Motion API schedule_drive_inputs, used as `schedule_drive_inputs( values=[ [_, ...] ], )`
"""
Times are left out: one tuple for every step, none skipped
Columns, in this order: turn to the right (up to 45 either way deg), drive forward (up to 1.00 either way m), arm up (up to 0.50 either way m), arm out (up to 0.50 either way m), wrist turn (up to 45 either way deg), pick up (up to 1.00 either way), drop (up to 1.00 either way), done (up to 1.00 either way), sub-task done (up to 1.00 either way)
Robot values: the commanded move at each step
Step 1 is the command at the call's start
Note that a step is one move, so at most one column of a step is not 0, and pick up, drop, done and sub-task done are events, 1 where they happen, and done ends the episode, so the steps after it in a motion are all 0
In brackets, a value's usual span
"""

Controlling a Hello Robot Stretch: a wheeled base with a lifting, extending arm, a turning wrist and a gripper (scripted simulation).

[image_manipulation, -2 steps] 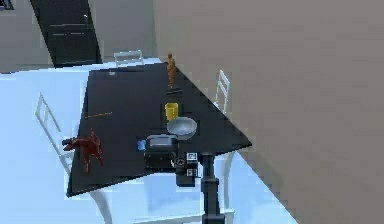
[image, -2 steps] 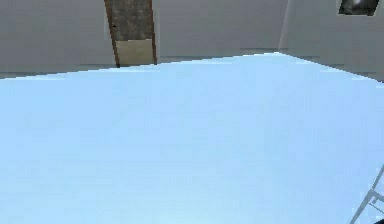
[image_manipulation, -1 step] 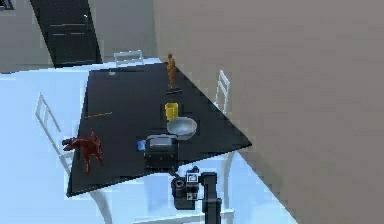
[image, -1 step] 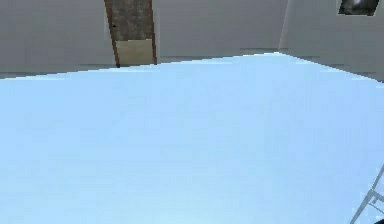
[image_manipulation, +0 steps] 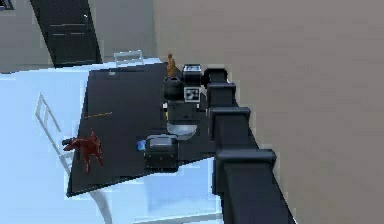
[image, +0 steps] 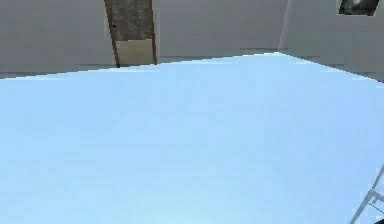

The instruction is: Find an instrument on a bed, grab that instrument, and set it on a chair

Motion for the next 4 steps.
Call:
schedule_drive_inputs(
  values=[
    [0.0,0.00,0.00,0.00,-45.0,0.00,0.00,0.00,0.00],
    [0.0,0.00,0.00,0.00,-45.0,0.00,0.00,0.00,0.00],
    [0.0,0.00,0.00,0.00,-39.0,0.00,0.00,0.00,0.00],
    [0.0,0.00,0.00,-0.26,0.0,0.00,0.00,0.00,0.00]
  ],
)
